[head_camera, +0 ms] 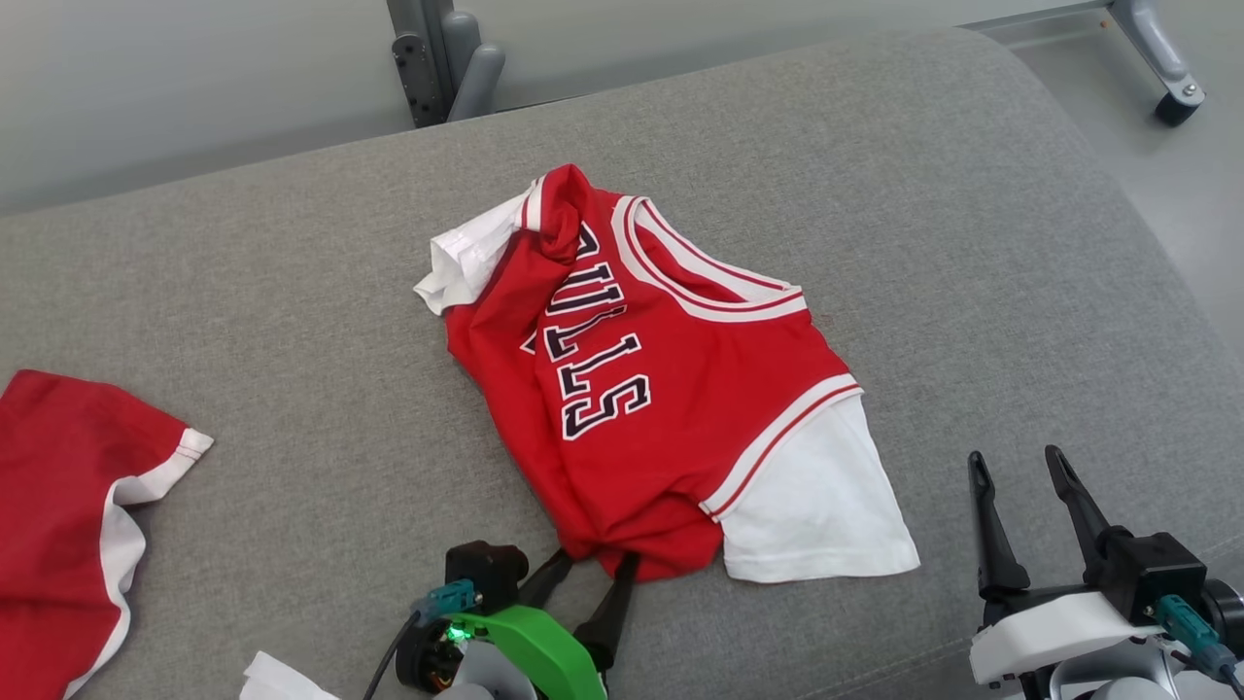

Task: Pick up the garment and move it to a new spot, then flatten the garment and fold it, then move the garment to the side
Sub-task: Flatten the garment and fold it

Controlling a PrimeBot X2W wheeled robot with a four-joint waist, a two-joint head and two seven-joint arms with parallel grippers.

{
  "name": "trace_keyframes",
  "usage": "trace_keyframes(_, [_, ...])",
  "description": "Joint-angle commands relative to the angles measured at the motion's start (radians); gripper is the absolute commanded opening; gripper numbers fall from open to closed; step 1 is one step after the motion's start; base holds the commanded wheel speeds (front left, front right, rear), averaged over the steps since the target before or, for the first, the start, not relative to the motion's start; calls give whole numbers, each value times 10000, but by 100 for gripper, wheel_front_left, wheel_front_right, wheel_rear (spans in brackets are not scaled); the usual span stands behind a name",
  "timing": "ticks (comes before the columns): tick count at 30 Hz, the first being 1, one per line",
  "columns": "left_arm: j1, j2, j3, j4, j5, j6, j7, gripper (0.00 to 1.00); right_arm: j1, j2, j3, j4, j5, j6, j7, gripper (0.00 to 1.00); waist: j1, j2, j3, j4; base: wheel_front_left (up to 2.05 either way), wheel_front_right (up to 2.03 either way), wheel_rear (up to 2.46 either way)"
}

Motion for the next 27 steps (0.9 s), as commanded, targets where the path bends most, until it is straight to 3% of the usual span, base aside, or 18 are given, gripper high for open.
trace_keyframes(1, [250, -58, -313, 304, -182, -29, 247, 98, -49, -27, -19, 17, 107, -10, -1, 100, 0, 47, 27, -22, 0, 0, 0])
trace_keyframes(2, [243, -59, -470, 296, -296, -33, 243, 98, -55, -27, -27, 23, 105, -8, -1, 100, 0, 47, 31, -20, 0, 0, 0])
trace_keyframes(4, [233, -26, -773, 239, -518, -35, 283, 89, -55, -27, -50, 23, 114, -10, -1, 100, 0, 47, 33, -3, 0, 0, 0])
trace_keyframes(6, [198, 44, -1071, 150, -687, -35, 331, 70, -80, -27, -78, 39, 119, -10, -1, 100, 0, 47, 34, 25, 0, 0, 0])
trace_keyframes(7, [162, 86, -1187, 130, -803, -35, 306, 45, -96, -27, -86, 44, 129, -10, -1, 100, 0, 47, 33, 42, 0, 0, 0])
trace_keyframes(8, [131, 107, -1298, 100, -902, -35, 258, 31, -118, -25, -85, 50, 148, -10, -1, 100, 0, 47, 33, 59, 0, 0, 0])
trace_keyframes(9, [95, 124, -1383, 58, -993, -35, 182, 1, -137, -27, -85, 47, 155, -10, 0, 100, 0, 47, 33, 77, 0, 0, 0])
trace_keyframes(17, [-370, 436, -1539, -170, -1487, -36, -294, 0, -105, -27, -129, 34, 138, -8, 0, 100, 0, 47, -21, 261, 0, 0, 0])
trace_keyframes(20, [-309, 847, -935, -444, -1727, 6, -454, 0, -14, -25, -125, 34, 113, -8, 0, 100, 0, 47, -99, 295, 0, 0, 0])
trace_keyframes(23, [134, 1255, -30, -1303, -1735, 335, -518, 0, 91, -28, -150, 20, 155, -10, 0, 100, 0, 47, -166, 311, 0, 0, 0])
trace_keyframes(27, [1057, 2091, 903, -3423, -1403, 1147, -525, 0, 315, -27, -280, 50, 240, -10, 0, 100, 0, 47, -280, 508, 0, 0, 0])
